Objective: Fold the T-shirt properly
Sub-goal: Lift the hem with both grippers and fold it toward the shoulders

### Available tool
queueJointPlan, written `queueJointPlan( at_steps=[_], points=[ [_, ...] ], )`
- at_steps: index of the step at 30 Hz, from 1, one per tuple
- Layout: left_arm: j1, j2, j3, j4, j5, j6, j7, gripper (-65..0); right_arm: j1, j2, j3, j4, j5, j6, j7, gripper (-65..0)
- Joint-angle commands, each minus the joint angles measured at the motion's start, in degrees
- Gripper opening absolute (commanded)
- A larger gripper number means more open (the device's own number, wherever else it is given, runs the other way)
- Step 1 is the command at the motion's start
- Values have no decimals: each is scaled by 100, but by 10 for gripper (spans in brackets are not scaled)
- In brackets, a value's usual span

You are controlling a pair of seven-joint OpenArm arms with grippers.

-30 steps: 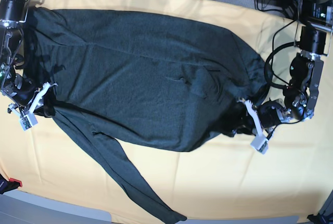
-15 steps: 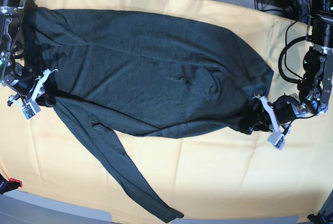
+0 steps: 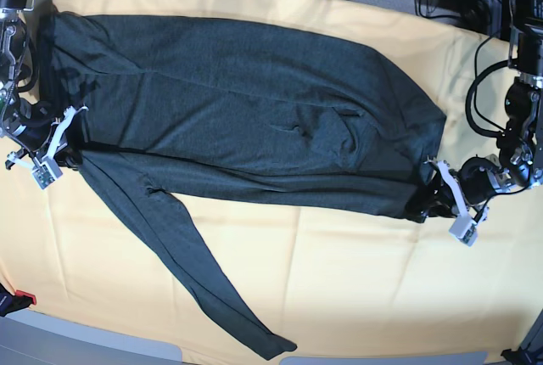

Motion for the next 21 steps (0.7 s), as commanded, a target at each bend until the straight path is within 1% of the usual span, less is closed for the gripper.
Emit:
queueJointPlan(
  at_steps=[1,9,11,15,17,21],
  points=[
    [-144,-173,-74,90,-208,-32,-151,-650,55,131,66,101,57,-12,192,-650],
    [-146,-251,-79,90,-767,-32,-125,-650,24,118,68,101,-2,-12,199,-650],
    [-144,-251,-81,90,-922,-32,52,-650,22,118,66,101,-168,-12,247,-650],
    [-144,-251,-81,90,-1351,-32,807,-650,22,116,66,101,-197,-12,236,-650],
    [-146,-267,-81,90,-1447,-32,898,-650,22,118,66,101,-199,-12,234,-650],
    [-186,-435,-81,90,-1340,-32,883,-650,-9,118,66,101,-203,-12,155,-650]
  ],
)
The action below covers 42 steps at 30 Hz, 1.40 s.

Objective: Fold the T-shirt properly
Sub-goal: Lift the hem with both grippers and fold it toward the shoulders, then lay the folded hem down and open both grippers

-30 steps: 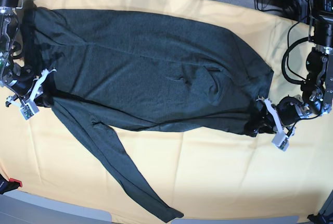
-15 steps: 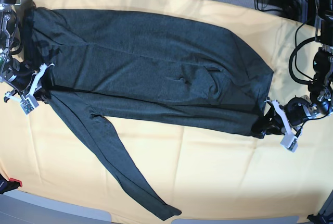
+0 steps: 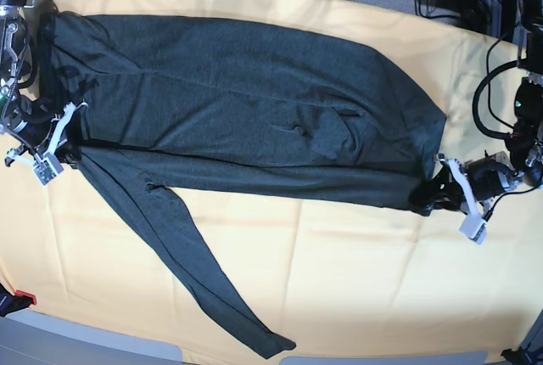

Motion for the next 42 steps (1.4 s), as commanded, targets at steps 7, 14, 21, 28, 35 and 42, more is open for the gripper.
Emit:
queueJointPlan(
  at_steps=[7,14,21,28,35,42],
  points=[
    [-267,-378,-81,87,74,-30,-254,-650,76,118,66,96,39,-12,46,-650],
    [-166,-358,-79,87,-127,-30,-221,-650,76,227,68,98,90,-12,-184,-650],
    [-155,-332,-79,87,-192,-30,-13,-650,76,472,66,98,824,-12,-887,-650],
    [-155,-334,-79,87,-903,-30,813,-650,76,470,66,98,822,-12,-1305,-650],
    [-155,-332,-79,87,-916,-30,1241,-650,76,483,66,98,1270,-12,-2065,-650],
    [-59,-330,-79,87,-918,-30,1401,-650,76,483,66,98,1355,-12,-2243,-650]
  ],
)
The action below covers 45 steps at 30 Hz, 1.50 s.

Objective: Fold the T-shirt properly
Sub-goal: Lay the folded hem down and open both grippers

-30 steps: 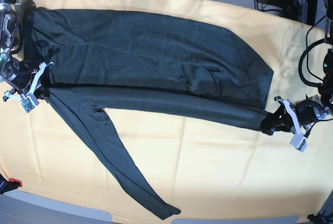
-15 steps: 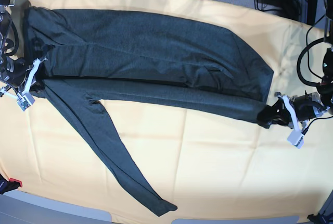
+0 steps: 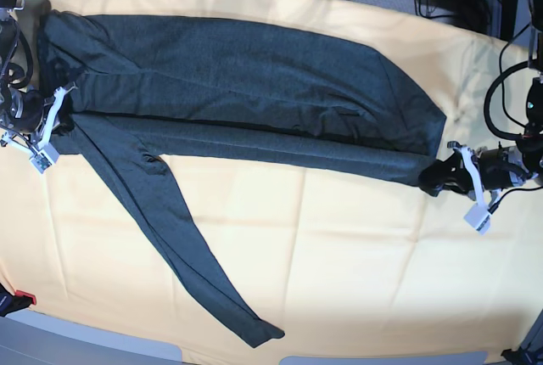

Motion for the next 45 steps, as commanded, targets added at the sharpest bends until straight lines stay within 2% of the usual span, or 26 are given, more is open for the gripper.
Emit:
queueJointPlan(
  at_steps=[1,7,12,13,16,17,18,22,26,28,30,36,40,45],
  points=[
    [-68,-116,-79,83,-87,-34,-9,-650,79,162,66,98,2,-12,35,-650],
    [238,-116,-79,81,-79,-34,-11,-650,79,160,66,98,2,-12,39,-650],
    [273,-118,-79,72,105,-34,-459,-650,90,160,66,98,13,-12,44,-650],
    [273,-118,-79,72,146,-34,-588,-623,94,162,66,98,24,-12,44,-601],
    [258,-116,-79,72,166,-34,-756,-389,157,190,66,103,26,-12,50,-341],
    [254,-118,-79,72,166,-34,-774,-326,221,201,72,122,22,-12,46,-292],
    [243,-116,-79,72,170,-34,-789,-294,278,234,105,142,37,-12,48,-279],
    [245,-133,-79,72,175,-34,-785,-290,498,358,452,299,291,-12,66,-279],
    [258,-131,-79,72,166,-34,-791,-290,501,365,1045,385,1237,-12,68,-279],
    [260,-129,-79,72,168,-34,-798,-290,487,361,1128,385,1705,-12,111,-279],
    [260,-129,-79,72,146,-34,-798,-290,492,284,1115,374,1862,-188,297,-279],
    [260,-116,-79,72,87,-34,-793,-290,503,-415,1099,363,1200,-293,890,-279],
    [260,-116,-79,72,94,-34,-787,-290,505,-905,1099,352,614,-546,1198,-279],
    [260,-114,-79,72,87,-34,-787,-290,686,-1246,1082,48,439,-673,1248,-279]
  ],
)
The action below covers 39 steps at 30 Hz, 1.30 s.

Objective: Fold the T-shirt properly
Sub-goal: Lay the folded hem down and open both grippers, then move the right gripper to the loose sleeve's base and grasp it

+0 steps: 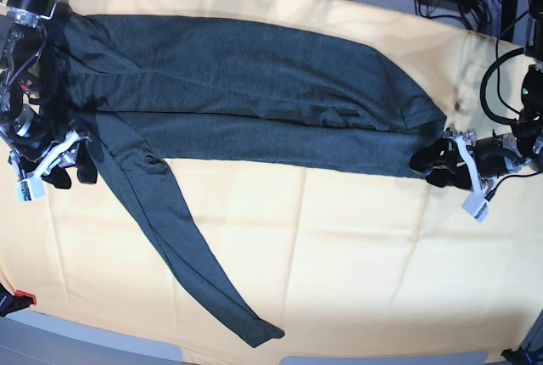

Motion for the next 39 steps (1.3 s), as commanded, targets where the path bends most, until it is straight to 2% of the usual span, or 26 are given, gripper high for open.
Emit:
queueJointPlan(
  at_steps=[1,7,12,18,22,25,29,31,33,34,37,38,39],
  points=[
    [-111,-116,-79,72,-111,-45,-103,-290,186,96,28,-59,96,-7,164,-279],
    [-111,-114,-79,72,-111,-45,-103,-290,898,83,-232,-1215,129,66,-66,-279],
    [-111,-114,-79,72,-116,-45,-105,-290,1580,81,-529,-2398,581,332,-455,-279],
    [-111,-114,-79,72,-118,-45,-105,-290,2133,17,-706,-3364,590,424,-459,-279],
    [-111,-107,-79,72,-120,-45,-105,-290,2229,-103,-708,-3556,579,511,-481,-279],
    [-111,-79,-79,72,-120,-45,-107,-290,2229,-219,-706,-3556,627,636,-726,-279],
    [-111,-20,-79,72,-118,-45,-107,-290,2227,-354,-708,-3556,1126,659,-1209,-280],
    [-111,-2,-79,72,-116,-45,-105,-290,2227,-387,-708,-3554,1211,659,-1248,-283],
    [-98,-2,-79,72,-116,-45,-105,-290,2229,-387,-706,-3554,1198,659,-1163,-328],
    [-98,-2,-79,72,-116,-45,-105,-290,2229,-382,-706,-3554,1180,659,-1097,-375],
    [-101,-2,-79,72,-120,-45,-109,-290,2243,-378,-706,-3552,914,659,-852,-611],
    [-101,0,-79,72,-120,-45,-107,-290,2245,-378,-706,-3552,772,659,-763,-650],
    [-101,2,-79,72,-120,-45,-107,-290,2245,-378,-706,-3552,671,659,-682,-650]
  ],
)
